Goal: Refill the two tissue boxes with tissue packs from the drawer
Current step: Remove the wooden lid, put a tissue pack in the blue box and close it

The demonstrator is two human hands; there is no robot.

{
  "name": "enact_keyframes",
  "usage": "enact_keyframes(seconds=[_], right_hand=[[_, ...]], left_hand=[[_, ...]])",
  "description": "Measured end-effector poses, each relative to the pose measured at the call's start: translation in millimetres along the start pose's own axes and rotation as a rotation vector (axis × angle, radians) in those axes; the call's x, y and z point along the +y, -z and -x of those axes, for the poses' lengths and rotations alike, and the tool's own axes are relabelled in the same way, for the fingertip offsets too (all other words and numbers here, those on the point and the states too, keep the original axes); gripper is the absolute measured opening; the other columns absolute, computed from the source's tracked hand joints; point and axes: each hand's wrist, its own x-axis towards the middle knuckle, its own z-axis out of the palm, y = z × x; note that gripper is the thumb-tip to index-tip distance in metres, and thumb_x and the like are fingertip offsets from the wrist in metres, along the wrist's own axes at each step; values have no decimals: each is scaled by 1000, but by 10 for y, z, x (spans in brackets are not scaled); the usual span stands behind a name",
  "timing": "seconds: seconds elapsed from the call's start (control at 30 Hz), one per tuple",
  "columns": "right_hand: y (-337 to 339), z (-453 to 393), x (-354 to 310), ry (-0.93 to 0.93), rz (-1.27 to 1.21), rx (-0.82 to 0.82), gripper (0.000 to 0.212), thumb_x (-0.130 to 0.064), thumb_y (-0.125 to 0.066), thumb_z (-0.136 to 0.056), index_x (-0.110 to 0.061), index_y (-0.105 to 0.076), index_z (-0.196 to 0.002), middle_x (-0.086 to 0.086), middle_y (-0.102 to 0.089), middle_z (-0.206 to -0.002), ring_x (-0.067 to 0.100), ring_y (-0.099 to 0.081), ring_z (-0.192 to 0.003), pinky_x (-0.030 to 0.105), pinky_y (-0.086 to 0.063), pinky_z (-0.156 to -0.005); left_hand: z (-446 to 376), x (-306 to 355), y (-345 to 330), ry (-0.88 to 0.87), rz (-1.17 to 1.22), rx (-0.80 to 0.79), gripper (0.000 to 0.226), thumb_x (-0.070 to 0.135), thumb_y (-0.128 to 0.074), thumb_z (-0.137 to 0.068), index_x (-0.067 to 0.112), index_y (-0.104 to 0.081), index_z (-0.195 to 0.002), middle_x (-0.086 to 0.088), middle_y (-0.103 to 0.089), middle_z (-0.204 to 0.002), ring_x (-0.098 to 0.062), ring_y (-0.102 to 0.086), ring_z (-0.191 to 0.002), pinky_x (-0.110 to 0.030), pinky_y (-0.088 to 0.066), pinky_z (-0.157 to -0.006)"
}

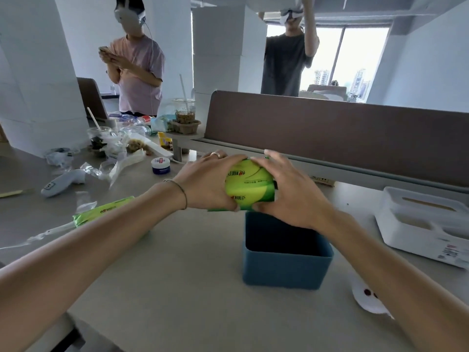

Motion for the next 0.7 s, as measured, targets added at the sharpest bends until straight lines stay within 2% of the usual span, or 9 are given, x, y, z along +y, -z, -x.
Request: enact_keyframes(seconds=[0.13,0.23,0.37,0.47,0.57,0.7], right_hand=[[234,248,191,0,-43,-15,103,-58,-82,-65,-39,-29,-151,-7,-41,-148,16,-47,-129,45,-45,-104],[338,449,329,-36,-43,-36,102,-58,-83,-64,-41,-32,-150,-8,-41,-141,14,-49,-120,40,-48,-99],[335,667,503,-83,-20,-109,98,-50,-83,-65,-42,-30,-147,-7,-38,-139,15,-51,-115,36,-50,-94],[263,787,567,-108,-39,-177,88,-44,-81,-70,-40,-32,-142,-7,-40,-135,15,-53,-110,32,-51,-87],[198,834,601,-90,-48,-239,73,-45,-80,-72,-42,-40,-133,-9,-44,-129,13,-54,-105,31,-51,-83],[126,815,649,-96,-125,-307,67,-47,-82,-70,-46,-47,-127,-11,-52,-123,9,-57,-103,35,-54,-83]], left_hand=[[-46,302,-48,-61,38,-20,109,71,-78,-54,44,-32,-149,3,-56,-121,-21,-53,-110,-42,-50,-93],[-80,496,-133,-105,69,-48,109,74,-76,-53,44,-32,-148,5,-57,-123,-20,-53,-113,-45,-50,-96],[-109,685,-283,-164,121,-89,108,65,-83,-57,42,-33,-150,5,-59,-130,-20,-53,-117,-38,-47,-96],[-102,730,-414,-160,107,-179,111,61,-85,-59,38,-29,-152,3,-58,-129,-20,-53,-115,-39,-48,-95],[-52,724,-518,-153,136,-280,107,60,-85,-64,35,-28,-152,4,-56,-132,-19,-53,-113,-39,-48,-98],[52,703,-564,-176,191,-391,95,75,-71,-73,36,-30,-150,5,-56,-131,-18,-55,-116,-39,-48,-100]])
